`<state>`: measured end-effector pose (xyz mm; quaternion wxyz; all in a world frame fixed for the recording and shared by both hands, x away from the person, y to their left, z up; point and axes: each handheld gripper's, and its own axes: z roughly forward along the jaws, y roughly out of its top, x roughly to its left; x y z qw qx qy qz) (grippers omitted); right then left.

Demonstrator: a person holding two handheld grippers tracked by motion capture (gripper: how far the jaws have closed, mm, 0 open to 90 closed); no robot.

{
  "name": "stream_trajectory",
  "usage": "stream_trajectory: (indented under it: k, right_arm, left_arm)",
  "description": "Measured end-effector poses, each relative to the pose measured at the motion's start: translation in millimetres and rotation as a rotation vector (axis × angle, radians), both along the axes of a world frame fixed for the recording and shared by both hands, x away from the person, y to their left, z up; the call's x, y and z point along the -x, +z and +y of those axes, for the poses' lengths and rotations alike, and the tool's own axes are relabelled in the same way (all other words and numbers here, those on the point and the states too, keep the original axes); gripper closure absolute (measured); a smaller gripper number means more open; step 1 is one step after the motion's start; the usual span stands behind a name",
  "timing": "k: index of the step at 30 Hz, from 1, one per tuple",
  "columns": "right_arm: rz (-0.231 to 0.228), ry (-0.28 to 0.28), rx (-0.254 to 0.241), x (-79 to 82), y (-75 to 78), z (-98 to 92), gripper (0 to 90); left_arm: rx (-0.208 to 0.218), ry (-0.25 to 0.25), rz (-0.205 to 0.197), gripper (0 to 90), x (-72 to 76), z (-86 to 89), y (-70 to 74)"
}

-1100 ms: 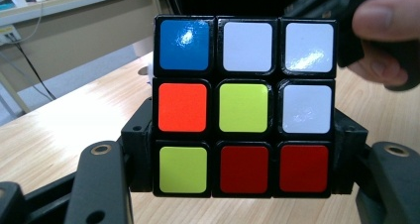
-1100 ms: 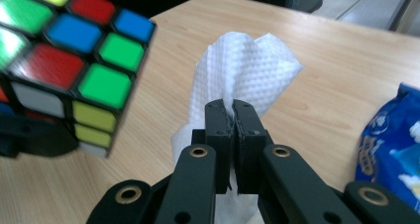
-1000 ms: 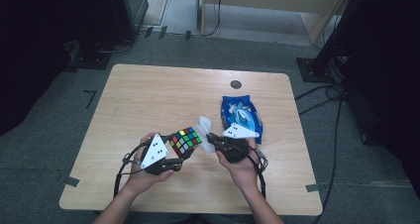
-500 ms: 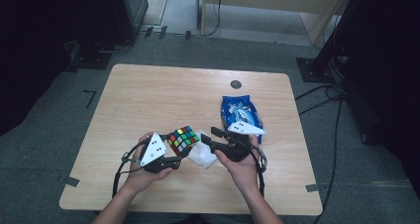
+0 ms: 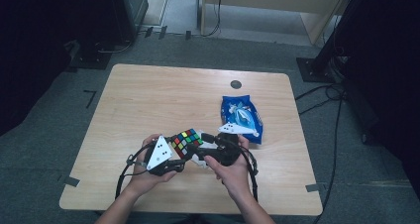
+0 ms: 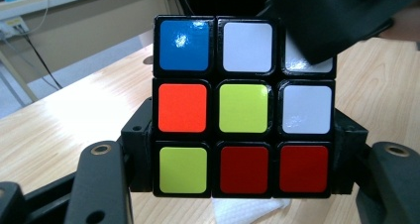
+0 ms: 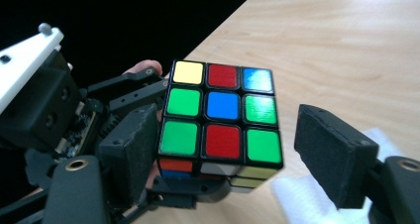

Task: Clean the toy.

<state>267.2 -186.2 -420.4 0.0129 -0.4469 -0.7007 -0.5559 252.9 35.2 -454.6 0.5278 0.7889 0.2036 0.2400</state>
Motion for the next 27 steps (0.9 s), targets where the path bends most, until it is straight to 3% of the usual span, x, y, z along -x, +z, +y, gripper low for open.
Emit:
stream_trajectory:
  k: [4,9,17,21,24,27]
  right_arm:
    - [0.054,0.011,-0.014,-2.1,-6.4,3.4,31.2]
    - [0.074,0.008,-0.017,-1.4,-7.7,4.3,34.8]
    - [-0.056,-0.036,0.181,10.2,-0.2,18.4,34.8]
    - [-0.106,-0.032,0.255,14.1,1.0,26.8,34.8]
    - [-0.109,-0.029,0.274,15.4,0.4,30.6,34.8]
    - [-0.103,-0.022,0.249,13.7,-0.2,29.2,34.8]
  left_arm:
    - [-0.014,-0.004,-0.016,33.9,2.7,-4.6,-0.2]
    - [-0.032,-0.005,-0.018,33.9,3.3,-6.3,-1.3]
    - [-0.081,0.032,-0.006,33.1,3.2,-13.6,-1.0]
    - [-0.069,0.039,-0.012,32.3,4.7,-15.2,1.3]
    - [-0.078,0.042,-0.013,32.8,4.6,-15.5,1.5]
    - [-0.076,0.038,-0.014,33.6,4.3,-13.2,2.5]
